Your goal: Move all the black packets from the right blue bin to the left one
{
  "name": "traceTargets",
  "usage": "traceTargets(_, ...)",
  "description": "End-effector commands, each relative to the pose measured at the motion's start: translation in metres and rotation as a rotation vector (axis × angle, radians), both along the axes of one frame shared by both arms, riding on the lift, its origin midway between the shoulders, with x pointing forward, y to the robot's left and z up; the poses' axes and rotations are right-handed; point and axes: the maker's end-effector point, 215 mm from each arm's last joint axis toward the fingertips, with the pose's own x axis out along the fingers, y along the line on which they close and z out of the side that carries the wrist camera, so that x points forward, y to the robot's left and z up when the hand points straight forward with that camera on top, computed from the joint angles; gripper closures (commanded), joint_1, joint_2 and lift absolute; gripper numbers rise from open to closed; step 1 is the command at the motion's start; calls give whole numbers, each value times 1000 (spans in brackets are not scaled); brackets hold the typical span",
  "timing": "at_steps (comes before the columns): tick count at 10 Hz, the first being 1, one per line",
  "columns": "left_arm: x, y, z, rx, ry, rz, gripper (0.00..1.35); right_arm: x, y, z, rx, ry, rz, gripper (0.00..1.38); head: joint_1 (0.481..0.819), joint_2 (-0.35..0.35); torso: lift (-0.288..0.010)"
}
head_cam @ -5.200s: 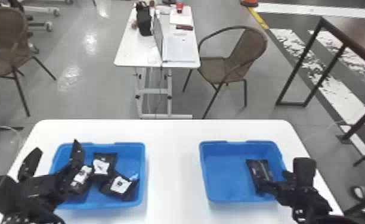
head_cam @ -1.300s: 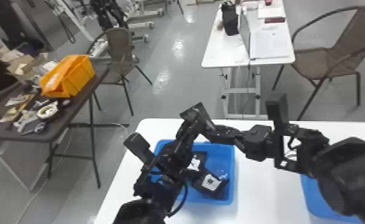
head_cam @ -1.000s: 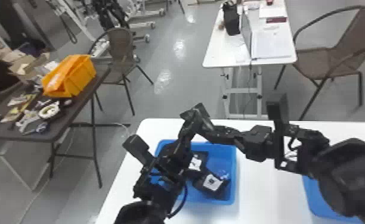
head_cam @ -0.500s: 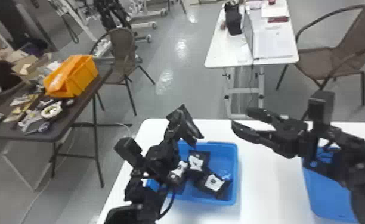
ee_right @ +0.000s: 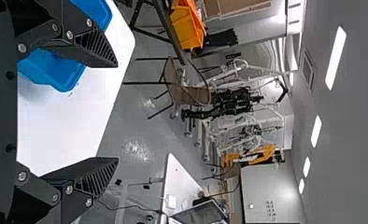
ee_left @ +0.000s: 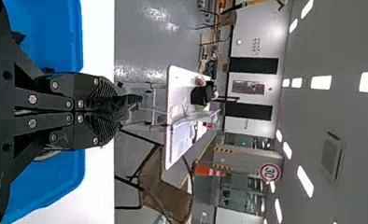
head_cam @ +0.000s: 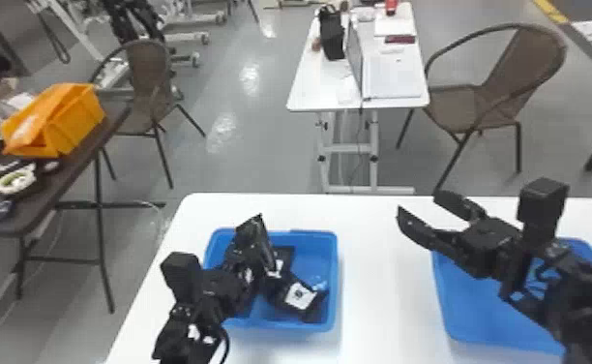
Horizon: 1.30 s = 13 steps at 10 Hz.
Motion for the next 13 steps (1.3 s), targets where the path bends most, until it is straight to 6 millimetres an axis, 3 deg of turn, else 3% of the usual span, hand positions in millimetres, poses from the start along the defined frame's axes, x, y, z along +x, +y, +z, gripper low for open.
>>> traceTargets(1,-3,-4,-7,-13,8,-10,1079,1,-3,-2,-14,3,-10,355,695,175,0)
traceTargets(2,0,-4,6,-37,-36,-6,536,2,-11,-1,-27,-3,-44,354,695,172,0)
traceTargets(3,3,-5,22,-77,-82,0,76,1,-26,0,-53,-16,-96,354,695,164,0)
traceTargets(4,4,-11,36,-135,-123,2,36,-1,-39,3,-60,-40,-128,354,695,150,0)
traceTargets(5,3,-12,50,-168,-163,7,160,-6,-51,1,-63,-41,-161,354,695,133,0)
traceTargets(7,-19,5,65,-150,-201,38,217,-27,-84,-1,-95,-57,-242,354,695,106,0)
traceTargets(9,-61,27,54,-91,-177,69,217,-66,-118,-22,-128,-6,-308,354,695,92,0)
traceTargets(11,-106,33,37,-3,-114,59,222,-114,-134,-48,-155,71,-327,354,695,89,0)
traceTargets(13,-132,33,26,30,-64,60,222,-160,-138,-75,-133,160,-344,351,695,86,0)
